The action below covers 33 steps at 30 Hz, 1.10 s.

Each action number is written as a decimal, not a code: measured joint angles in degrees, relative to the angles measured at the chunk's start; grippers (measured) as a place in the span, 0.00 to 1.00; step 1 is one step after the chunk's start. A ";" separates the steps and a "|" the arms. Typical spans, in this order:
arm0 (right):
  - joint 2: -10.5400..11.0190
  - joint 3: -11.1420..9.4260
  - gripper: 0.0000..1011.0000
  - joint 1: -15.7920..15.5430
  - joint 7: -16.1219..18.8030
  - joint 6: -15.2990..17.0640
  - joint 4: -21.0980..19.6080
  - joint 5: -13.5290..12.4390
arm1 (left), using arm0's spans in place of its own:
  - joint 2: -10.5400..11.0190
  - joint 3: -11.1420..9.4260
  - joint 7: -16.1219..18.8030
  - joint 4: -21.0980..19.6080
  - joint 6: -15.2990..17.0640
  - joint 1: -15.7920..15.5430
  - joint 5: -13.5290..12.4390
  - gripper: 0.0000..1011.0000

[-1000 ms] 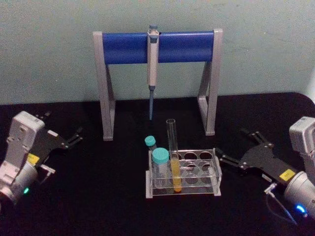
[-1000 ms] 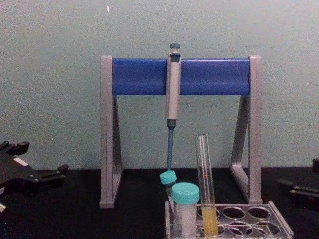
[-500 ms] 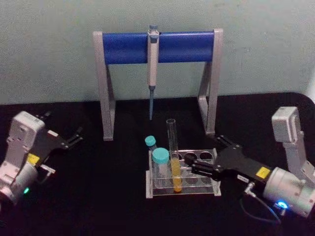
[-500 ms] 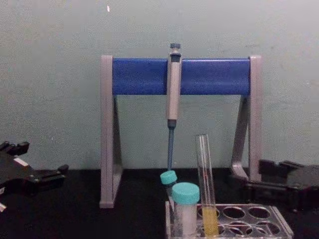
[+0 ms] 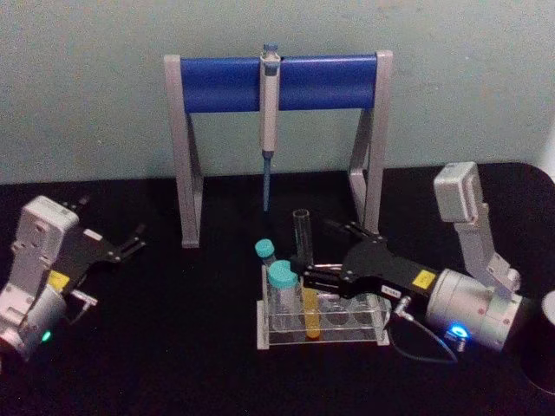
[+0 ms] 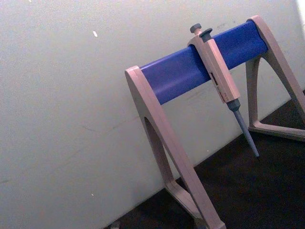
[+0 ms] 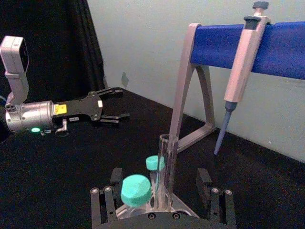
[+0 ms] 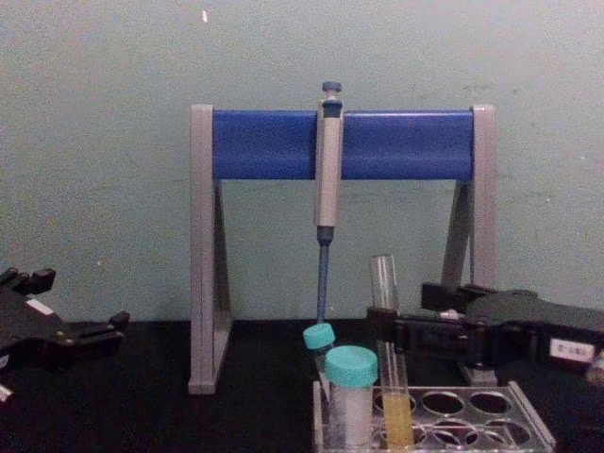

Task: Pick up the test tube from the test tube rack, shake it, then place it back into the test tube rack.

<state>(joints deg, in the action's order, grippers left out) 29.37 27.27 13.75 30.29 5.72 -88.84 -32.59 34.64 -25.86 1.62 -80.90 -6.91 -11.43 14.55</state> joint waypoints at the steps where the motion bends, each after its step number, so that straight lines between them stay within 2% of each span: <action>1: -0.20 0.19 0.99 0.37 0.08 0.00 0.34 0.16 | 0.00 0.00 0.00 0.00 0.00 0.00 0.00 0.99; 7: -1.51 1.91 0.99 3.52 0.64 -0.07 3.51 2.14 | 0.00 0.00 0.00 0.00 0.00 0.00 0.00 0.99; 14: -2.26 2.79 0.99 5.30 1.14 -0.19 5.58 3.45 | 0.00 0.00 0.00 0.00 0.00 0.00 0.00 0.99; 33: -2.83 3.41 0.99 6.42 2.12 -0.45 7.02 4.27 | 0.00 0.00 0.00 0.00 0.00 0.00 0.00 0.99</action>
<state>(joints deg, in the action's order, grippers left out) 26.55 30.68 20.17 32.41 5.27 -81.82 -28.32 34.65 -25.86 1.62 -80.90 -6.91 -11.43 14.55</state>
